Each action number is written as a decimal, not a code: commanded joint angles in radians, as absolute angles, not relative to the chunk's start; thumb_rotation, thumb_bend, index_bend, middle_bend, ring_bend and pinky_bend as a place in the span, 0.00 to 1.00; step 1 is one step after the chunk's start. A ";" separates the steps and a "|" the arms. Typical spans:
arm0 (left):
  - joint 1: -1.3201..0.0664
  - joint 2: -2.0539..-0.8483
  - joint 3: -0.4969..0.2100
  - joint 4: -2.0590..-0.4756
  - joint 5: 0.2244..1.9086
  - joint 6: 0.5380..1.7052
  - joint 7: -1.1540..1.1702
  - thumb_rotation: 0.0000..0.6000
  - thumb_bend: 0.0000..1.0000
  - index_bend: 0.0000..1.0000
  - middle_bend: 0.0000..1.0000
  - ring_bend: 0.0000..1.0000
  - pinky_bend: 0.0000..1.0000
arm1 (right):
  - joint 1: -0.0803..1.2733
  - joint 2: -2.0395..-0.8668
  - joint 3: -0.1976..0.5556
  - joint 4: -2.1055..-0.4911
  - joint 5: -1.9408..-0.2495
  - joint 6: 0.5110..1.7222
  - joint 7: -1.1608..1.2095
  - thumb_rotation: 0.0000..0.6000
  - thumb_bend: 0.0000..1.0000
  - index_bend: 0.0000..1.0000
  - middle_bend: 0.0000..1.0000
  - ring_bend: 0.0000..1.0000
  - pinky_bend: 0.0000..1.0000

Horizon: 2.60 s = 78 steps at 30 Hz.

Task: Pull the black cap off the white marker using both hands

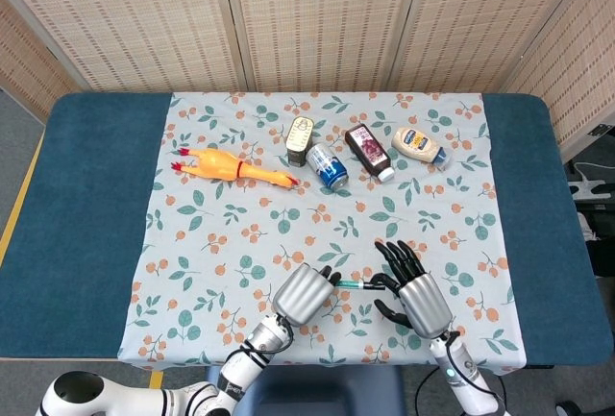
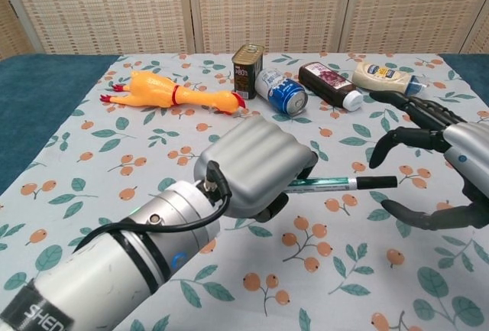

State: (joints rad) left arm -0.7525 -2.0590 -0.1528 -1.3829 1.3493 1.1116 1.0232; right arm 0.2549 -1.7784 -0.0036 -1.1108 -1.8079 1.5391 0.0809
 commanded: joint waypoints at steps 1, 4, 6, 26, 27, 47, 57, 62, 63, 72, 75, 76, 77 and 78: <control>-0.752 -2.057 -0.152 -1.386 1.347 1.114 1.023 1.00 0.44 0.72 0.87 0.98 1.00 | 0.261 -1.790 -0.002 -1.097 -1.803 1.541 0.082 1.00 0.18 0.47 0.00 0.00 0.00; -0.752 -2.056 -0.152 -1.390 1.346 1.115 1.022 1.00 0.44 0.72 0.87 0.98 1.00 | 0.264 -1.794 -0.004 -1.092 -1.803 1.542 0.083 1.00 0.18 0.47 0.00 0.00 0.00; -0.752 -2.054 -0.150 -1.394 1.345 1.114 1.021 1.00 0.44 0.72 0.87 0.98 1.00 | 0.268 -1.801 -0.005 -1.085 -1.806 1.546 0.082 1.00 0.19 0.48 0.01 0.00 0.00; -0.755 -2.042 -0.137 -1.418 1.337 1.119 1.027 1.00 0.44 0.71 0.86 0.98 1.00 | 0.287 -1.835 -0.009 -1.044 -1.773 1.540 0.059 1.00 0.22 0.52 0.01 0.00 0.00; -0.755 -2.041 -0.136 -1.418 1.337 1.118 1.026 1.00 0.44 0.71 0.86 0.98 1.00 | 0.288 -1.835 -0.011 -1.044 -1.772 1.539 0.060 1.00 0.23 0.53 0.01 0.00 0.00; -0.760 -2.023 -0.142 -1.414 1.337 1.128 1.017 1.00 0.43 0.71 0.85 0.98 1.00 | 0.275 -1.815 -0.033 -1.067 -1.779 1.593 0.068 1.00 0.25 0.63 0.03 0.00 0.00; -0.761 -1.987 -0.150 -1.393 1.335 1.126 0.989 1.00 0.44 0.71 0.85 0.98 1.00 | 0.241 -1.713 -0.027 -1.149 -1.766 1.634 -0.011 1.00 0.25 0.63 0.03 0.00 0.00; -0.760 -1.986 -0.148 -1.307 1.305 1.100 0.971 1.00 0.43 0.69 0.84 0.98 1.00 | 0.252 -1.687 -0.001 -1.146 -1.710 1.567 -0.036 1.00 0.25 0.63 0.03 0.00 0.00; -0.761 -1.989 -0.147 -1.287 1.298 1.093 0.967 1.00 0.43 0.68 0.83 0.98 1.00 | 0.257 -1.686 0.003 -1.142 -1.699 1.547 -0.040 1.00 0.25 0.63 0.03 0.00 0.00; -0.771 -2.026 -0.136 -1.149 1.284 1.057 0.927 1.00 0.43 0.49 0.69 0.98 1.00 | 0.302 -1.726 0.023 -1.089 -1.638 1.411 -0.080 1.00 0.25 0.58 0.03 0.00 0.00; -0.772 -2.029 -0.133 -1.138 1.283 1.053 0.925 1.00 0.43 0.41 0.63 0.98 1.00 | 0.305 -1.733 0.021 -1.083 -1.625 1.388 -0.093 1.00 0.26 0.52 0.03 0.00 0.00; -0.772 -2.029 -0.132 -1.137 1.281 1.052 0.927 1.00 0.43 0.38 0.60 0.98 1.00 | 0.305 -1.733 0.020 -1.084 -1.622 1.384 -0.098 1.00 0.26 0.50 0.03 0.00 0.00; -0.772 -2.029 -0.132 -1.137 1.278 1.050 0.933 1.00 0.43 0.35 0.57 0.98 1.00 | 0.305 -1.733 0.020 -1.085 -1.619 1.380 -0.103 1.00 0.26 0.45 0.04 0.00 0.00; -0.772 -2.027 -0.133 -1.140 1.269 1.045 0.942 1.00 0.43 0.32 0.53 0.98 1.00 | 0.304 -1.730 0.019 -1.090 -1.613 1.373 -0.111 1.00 0.26 0.41 0.04 0.00 0.00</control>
